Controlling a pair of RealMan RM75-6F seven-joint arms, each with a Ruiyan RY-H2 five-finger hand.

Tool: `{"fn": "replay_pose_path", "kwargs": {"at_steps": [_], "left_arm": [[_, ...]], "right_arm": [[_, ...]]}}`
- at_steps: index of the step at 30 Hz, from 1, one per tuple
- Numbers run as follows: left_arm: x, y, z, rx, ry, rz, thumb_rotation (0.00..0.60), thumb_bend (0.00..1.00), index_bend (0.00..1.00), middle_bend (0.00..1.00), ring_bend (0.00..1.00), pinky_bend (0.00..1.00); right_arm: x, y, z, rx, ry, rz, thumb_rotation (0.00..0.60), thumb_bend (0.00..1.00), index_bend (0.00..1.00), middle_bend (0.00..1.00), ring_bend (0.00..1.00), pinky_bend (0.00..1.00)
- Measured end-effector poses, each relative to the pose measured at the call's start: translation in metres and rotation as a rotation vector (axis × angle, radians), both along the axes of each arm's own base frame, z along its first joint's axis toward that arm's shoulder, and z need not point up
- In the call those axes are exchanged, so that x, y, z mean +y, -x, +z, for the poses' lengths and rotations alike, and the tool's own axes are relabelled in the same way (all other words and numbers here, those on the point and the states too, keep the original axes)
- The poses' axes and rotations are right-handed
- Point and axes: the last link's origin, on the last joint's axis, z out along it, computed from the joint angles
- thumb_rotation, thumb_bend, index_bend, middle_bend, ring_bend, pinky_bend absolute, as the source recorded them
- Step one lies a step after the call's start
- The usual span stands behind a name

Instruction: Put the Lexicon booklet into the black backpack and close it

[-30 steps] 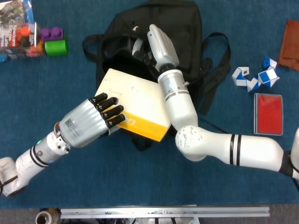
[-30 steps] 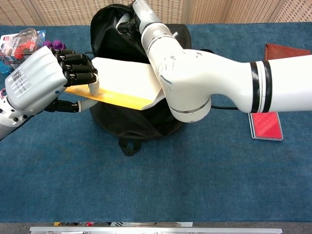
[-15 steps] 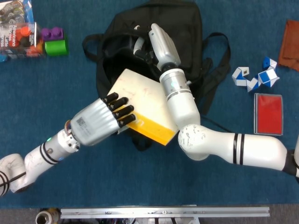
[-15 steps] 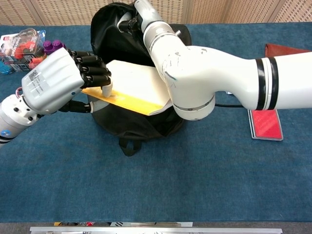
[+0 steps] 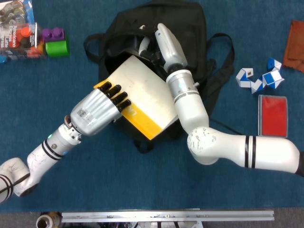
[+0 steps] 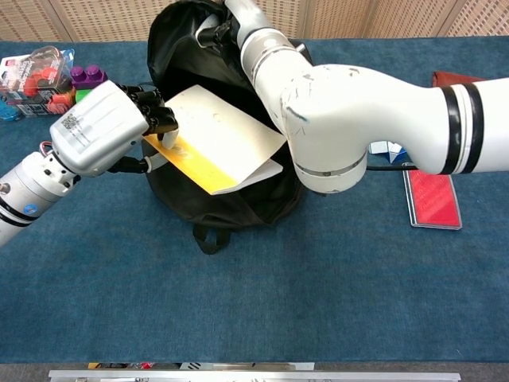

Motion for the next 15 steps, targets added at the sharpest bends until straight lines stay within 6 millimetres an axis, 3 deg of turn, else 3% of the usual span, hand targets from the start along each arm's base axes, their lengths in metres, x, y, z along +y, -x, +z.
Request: {"fn": "replay_pose_path", "kwargs": {"at_steps": [15], "left_arm": [[-0.001,-0.022,-0.017,0.009,-0.049,0.182,0.6,0.33,0.65,0.59,0.47,0.6]], "right_arm": [[-0.001,-0.002,0.001,-0.043,0.012,-0.033,0.6,0.9,0.71,0.61,0.63,0.87]]}}
